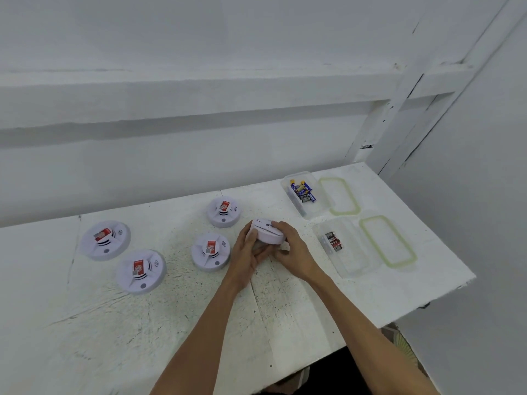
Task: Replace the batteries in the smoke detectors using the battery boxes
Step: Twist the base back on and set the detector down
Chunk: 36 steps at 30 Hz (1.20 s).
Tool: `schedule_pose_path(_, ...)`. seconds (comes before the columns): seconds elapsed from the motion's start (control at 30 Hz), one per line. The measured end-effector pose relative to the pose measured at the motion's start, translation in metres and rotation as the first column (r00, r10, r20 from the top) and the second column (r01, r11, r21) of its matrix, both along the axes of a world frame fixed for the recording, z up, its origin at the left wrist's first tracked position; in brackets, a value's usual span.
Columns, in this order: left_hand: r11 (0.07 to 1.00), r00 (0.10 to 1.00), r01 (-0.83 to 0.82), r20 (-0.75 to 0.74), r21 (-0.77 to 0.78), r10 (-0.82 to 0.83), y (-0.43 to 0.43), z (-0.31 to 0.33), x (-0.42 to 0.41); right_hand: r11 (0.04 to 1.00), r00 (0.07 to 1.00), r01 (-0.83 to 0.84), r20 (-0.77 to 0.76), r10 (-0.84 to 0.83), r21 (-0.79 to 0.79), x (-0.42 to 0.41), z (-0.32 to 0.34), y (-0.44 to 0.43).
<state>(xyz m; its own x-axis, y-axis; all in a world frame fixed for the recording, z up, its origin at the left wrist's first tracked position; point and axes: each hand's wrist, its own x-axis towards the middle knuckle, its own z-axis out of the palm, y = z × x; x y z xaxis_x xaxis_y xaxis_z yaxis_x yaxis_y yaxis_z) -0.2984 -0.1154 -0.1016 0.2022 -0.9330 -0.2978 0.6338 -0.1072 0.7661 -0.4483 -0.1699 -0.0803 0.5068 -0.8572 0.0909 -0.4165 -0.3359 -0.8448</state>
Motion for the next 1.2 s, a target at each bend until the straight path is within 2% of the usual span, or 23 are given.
schedule_pose_path(0.07, 1.0, 0.999, 0.008, 0.035, -0.011, -0.007, 0.0, -0.001, 0.0, 0.999, 1.0, 0.019, 0.018, -0.019, -0.039, -0.008, 0.0, 0.0)
schedule_pose_path(0.2, 0.999, 0.998, 0.011, 0.069, 0.031, -0.013, -0.001, -0.001, 0.002, 0.997, 0.997, 0.053, 0.045, -0.055, 0.05, -0.015, 0.011, 0.001)
schedule_pose_path(0.33, 1.0, 0.967, 0.024, 0.253, -0.001, -0.023, 0.001, -0.004, -0.002, 0.977, 0.976, 0.156, 0.131, -0.175, 0.145, -0.012, 0.026, 0.001)
schedule_pose_path(0.43, 1.0, 0.94, -0.005, 0.34, -0.017, 0.01, 0.001, -0.003, -0.004, 0.961, 0.959, 0.141, 0.209, -0.192, 0.237, -0.012, 0.027, -0.002)
schedule_pose_path(0.53, 0.998, 0.919, 0.037, 0.394, -0.06, -0.011, 0.004, 0.003, -0.005, 0.928, 0.925, 0.095, 0.312, -0.216, 0.361, -0.013, 0.028, -0.003)
schedule_pose_path(0.73, 0.998, 0.906, 0.051, 0.423, -0.035, -0.032, 0.004, 0.0, -0.005, 0.831, 0.884, 0.066, 0.355, -0.306, 0.553, -0.014, 0.02, 0.0)
schedule_pose_path(0.97, 0.991, 0.888, 0.136, 0.445, -0.005, -0.12, -0.002, 0.0, -0.001, 0.734, 0.766, 0.239, 0.341, -0.545, 0.636, -0.001, 0.009, 0.0)
schedule_pose_path(1.07, 0.987, 0.883, 0.159, 0.449, -0.008, -0.139, -0.004, 0.0, 0.003, 0.759, 0.793, 0.232, 0.335, -0.51, 0.608, 0.006, 0.004, -0.004)
schedule_pose_path(1.2, 0.994, 0.897, 0.107, 0.43, 0.007, -0.1, -0.006, -0.001, 0.0, 0.806, 0.85, 0.222, 0.296, -0.435, 0.548, 0.012, 0.003, -0.004)
